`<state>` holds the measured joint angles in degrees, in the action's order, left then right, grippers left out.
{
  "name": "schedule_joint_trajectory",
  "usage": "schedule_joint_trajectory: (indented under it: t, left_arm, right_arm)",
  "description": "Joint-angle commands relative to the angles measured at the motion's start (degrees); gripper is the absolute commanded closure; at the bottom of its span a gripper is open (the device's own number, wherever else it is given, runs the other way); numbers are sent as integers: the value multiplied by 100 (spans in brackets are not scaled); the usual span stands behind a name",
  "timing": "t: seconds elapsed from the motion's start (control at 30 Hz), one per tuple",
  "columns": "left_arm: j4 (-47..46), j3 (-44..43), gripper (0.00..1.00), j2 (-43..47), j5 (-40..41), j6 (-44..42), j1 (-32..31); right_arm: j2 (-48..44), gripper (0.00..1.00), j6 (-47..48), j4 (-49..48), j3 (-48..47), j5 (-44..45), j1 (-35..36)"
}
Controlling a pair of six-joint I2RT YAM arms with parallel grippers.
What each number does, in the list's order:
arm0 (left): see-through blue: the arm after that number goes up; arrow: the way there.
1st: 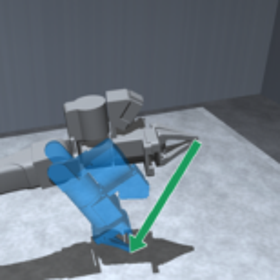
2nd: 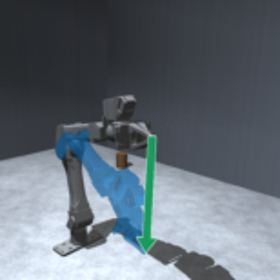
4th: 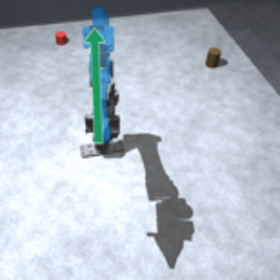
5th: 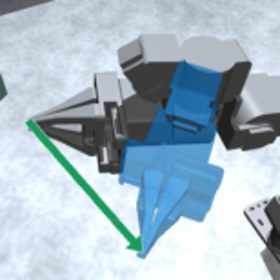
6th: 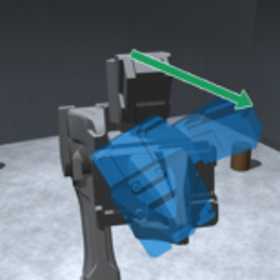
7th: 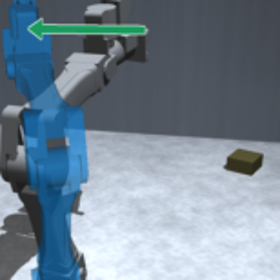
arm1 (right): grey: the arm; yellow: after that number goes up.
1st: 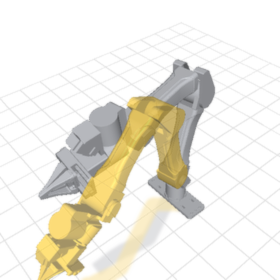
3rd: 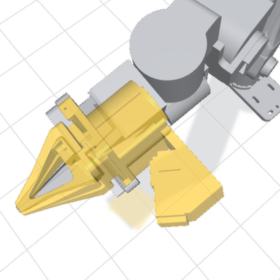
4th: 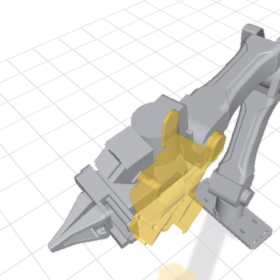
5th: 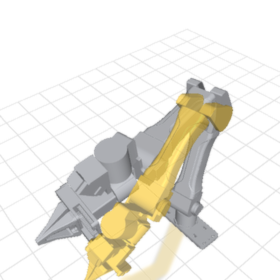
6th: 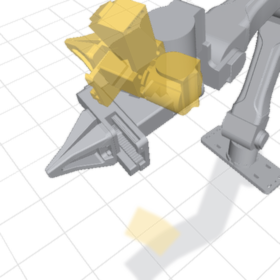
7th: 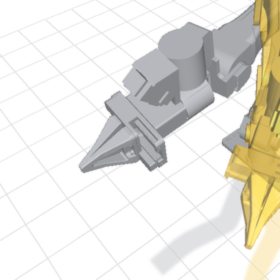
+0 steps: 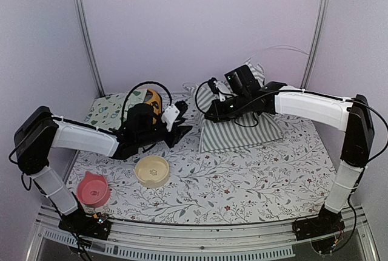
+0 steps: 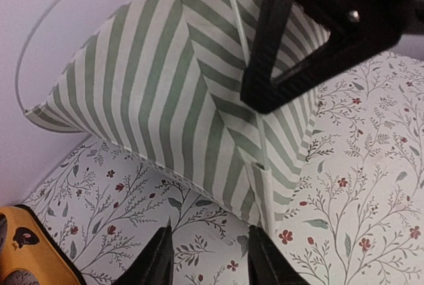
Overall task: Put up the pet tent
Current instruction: Adjust the tent at the center of the board.
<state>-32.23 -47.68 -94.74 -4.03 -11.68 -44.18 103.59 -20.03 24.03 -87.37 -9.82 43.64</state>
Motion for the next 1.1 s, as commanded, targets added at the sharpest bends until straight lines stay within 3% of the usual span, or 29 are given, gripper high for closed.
schedule_joint_trajectory:
  t: [0.0,0.13,0.4,0.57,0.7,0.93,1.07]
  left_arm:
    - [-525,373,57,41,-230,565,-112]
    - [-771,322,56,-153,-210,649,-123]
    - [-849,22,62,-541,-264,648,-119]
    - [-883,-214,77,-720,-21,548,-36]
    - [-682,-519,100,-813,-207,416,28]
    - [11,-1081,100,-381,-520,182,22]
    - [487,-1562,100,-188,-730,32,24]
  right_arm:
    - [-300,100,-336,-385,-434,8,-265]
    - [-187,100,-327,-215,-840,-99,-266]
    - [-236,100,-428,-214,-1150,-135,-270]
    - [-290,100,-450,-203,-1194,-303,-277]
    - [-339,100,-483,-186,-1133,-404,-274]
    - [-48,100,-210,-161,-619,261,8]
    - [82,100,-269,-652,-31,400,122]
